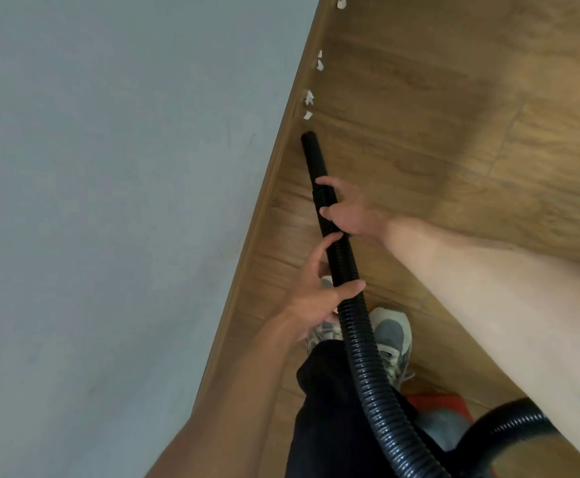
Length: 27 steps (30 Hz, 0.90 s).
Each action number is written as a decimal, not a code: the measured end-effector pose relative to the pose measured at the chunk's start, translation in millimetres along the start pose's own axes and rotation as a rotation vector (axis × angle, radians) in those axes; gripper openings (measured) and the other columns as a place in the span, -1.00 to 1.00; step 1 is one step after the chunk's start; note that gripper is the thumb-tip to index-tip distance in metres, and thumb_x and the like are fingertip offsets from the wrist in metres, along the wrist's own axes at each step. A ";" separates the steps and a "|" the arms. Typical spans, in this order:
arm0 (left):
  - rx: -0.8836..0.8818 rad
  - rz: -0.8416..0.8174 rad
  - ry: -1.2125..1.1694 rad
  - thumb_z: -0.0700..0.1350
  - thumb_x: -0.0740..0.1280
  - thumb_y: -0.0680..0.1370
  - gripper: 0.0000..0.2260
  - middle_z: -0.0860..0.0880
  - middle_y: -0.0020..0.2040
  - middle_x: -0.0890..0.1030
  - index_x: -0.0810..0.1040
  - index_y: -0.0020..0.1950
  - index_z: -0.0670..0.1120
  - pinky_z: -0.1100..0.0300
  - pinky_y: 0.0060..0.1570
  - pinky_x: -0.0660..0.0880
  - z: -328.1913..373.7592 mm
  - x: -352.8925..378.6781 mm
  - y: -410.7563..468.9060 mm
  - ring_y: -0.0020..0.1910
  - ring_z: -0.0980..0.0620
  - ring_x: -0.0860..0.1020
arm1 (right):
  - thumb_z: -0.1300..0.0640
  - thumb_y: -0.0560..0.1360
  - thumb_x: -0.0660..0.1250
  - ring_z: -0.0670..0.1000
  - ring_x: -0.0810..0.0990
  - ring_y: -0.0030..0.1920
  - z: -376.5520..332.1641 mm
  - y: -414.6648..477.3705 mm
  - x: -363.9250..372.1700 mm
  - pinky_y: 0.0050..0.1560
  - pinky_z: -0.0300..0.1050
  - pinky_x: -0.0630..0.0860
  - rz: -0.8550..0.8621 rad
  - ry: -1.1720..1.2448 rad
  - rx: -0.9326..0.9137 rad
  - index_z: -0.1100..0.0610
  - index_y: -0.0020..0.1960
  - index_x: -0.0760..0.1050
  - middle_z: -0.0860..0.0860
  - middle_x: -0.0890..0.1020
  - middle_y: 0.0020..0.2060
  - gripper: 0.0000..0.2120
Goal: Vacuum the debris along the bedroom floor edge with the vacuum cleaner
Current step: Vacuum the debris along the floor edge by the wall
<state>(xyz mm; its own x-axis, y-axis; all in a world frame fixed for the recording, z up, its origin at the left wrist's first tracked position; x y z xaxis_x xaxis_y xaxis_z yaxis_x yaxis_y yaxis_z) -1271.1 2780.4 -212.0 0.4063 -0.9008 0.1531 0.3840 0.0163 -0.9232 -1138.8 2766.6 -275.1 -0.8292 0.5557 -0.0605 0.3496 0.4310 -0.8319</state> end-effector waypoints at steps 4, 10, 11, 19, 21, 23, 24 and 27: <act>-0.001 -0.013 0.012 -0.24 0.48 0.52 -0.32 0.04 0.21 0.48 0.32 0.42 0.36 -0.01 -0.19 0.68 4.0 -2.7 5.9 0.08 -0.04 0.64 | 0.36 0.59 0.21 -0.03 0.48 0.05 -3.2 4.3 -2.8 -0.29 -0.36 0.44 0.017 0.035 0.020 -0.06 0.50 0.31 -0.02 0.41 0.14 -0.44; 0.008 0.029 -0.056 -0.31 0.46 0.52 -0.32 -0.07 0.24 0.51 0.39 0.37 0.37 -0.16 -0.12 0.67 12.5 -10.7 11.7 0.17 -0.10 0.61 | 0.33 0.60 0.23 -0.01 0.49 0.08 -15.8 13.1 -3.2 -0.17 -0.30 0.48 0.025 0.046 0.010 -0.06 0.51 0.29 0.02 0.45 0.22 -0.45; 0.012 0.038 -0.068 -0.33 0.45 0.52 -0.32 -0.07 0.24 0.52 0.40 0.38 0.36 -0.19 -0.11 0.66 15.2 -11.6 12.6 0.17 -0.11 0.60 | 0.33 0.60 0.24 -0.01 0.48 0.09 -19.4 14.9 -3.4 -0.13 -0.27 0.48 0.026 0.045 0.005 -0.05 0.51 0.29 0.04 0.45 0.24 -0.45; 0.015 0.037 -0.087 -0.35 0.43 0.53 -0.31 -0.02 0.21 0.52 0.39 0.39 0.36 -0.21 -0.08 0.66 28.5 -11.1 18.6 0.17 -0.12 0.60 | 0.34 0.60 0.23 -0.05 0.49 -0.04 -30.5 23.3 -11.4 -0.30 -0.35 0.46 0.031 0.037 0.006 -0.04 0.50 0.30 0.00 0.41 0.12 -0.45; 0.016 0.035 -0.086 -0.34 0.43 0.53 -0.31 0.00 0.21 0.52 0.38 0.39 0.37 -0.17 -0.09 0.67 29.9 -10.9 18.9 0.17 -0.10 0.60 | 0.34 0.59 0.24 -0.05 0.50 -0.07 -31.4 24.6 -12.3 -0.31 -0.35 0.47 0.023 0.039 0.012 -0.05 0.50 0.31 0.01 0.43 0.13 -0.45; 0.018 0.033 -0.083 -0.34 0.43 0.53 -0.31 0.03 0.18 0.52 0.38 0.39 0.37 -0.13 -0.10 0.67 31.8 -10.7 18.3 0.15 -0.09 0.61 | 0.34 0.59 0.24 -0.10 0.49 -0.12 -33.5 24.5 -13.0 -0.38 -0.40 0.44 0.019 0.018 0.020 -0.05 0.50 0.30 0.00 0.42 0.12 -0.45; 0.020 0.031 -0.083 -0.33 0.43 0.53 -0.31 0.04 0.17 0.51 0.37 0.40 0.36 -0.11 -0.11 0.68 33.0 -10.6 17.7 0.14 -0.09 0.62 | 0.33 0.59 0.24 -0.09 0.48 -0.12 -35.0 24.4 -13.3 -0.41 -0.42 0.42 0.021 0.007 0.020 -0.05 0.50 0.30 0.00 0.42 0.12 -0.45; 0.027 0.035 -0.092 -0.31 0.45 0.52 -0.32 0.05 0.16 0.51 0.37 0.41 0.36 -0.08 -0.12 0.68 38.1 -11.7 15.6 0.10 -0.04 0.63 | 0.34 0.60 0.22 -0.08 0.49 -0.10 -38.6 24.2 -14.8 -0.37 -0.38 0.44 0.040 0.018 0.026 -0.04 0.50 0.30 -0.01 0.40 0.12 -0.46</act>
<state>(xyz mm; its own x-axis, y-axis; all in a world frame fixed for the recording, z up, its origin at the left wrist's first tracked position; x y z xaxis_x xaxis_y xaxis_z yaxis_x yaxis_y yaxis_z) -1238.2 2807.7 -214.7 0.4941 -0.8556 0.1542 0.3898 0.0595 -0.9190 -1101.2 2796.3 -273.1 -0.8067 0.5849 -0.0847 0.3710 0.3896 -0.8430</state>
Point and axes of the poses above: each hand's wrist, its own y-axis towards the middle knuckle, its own x-axis out of the palm, z = x × y, the point moved 6 cm from there along y, towards the middle knuckle
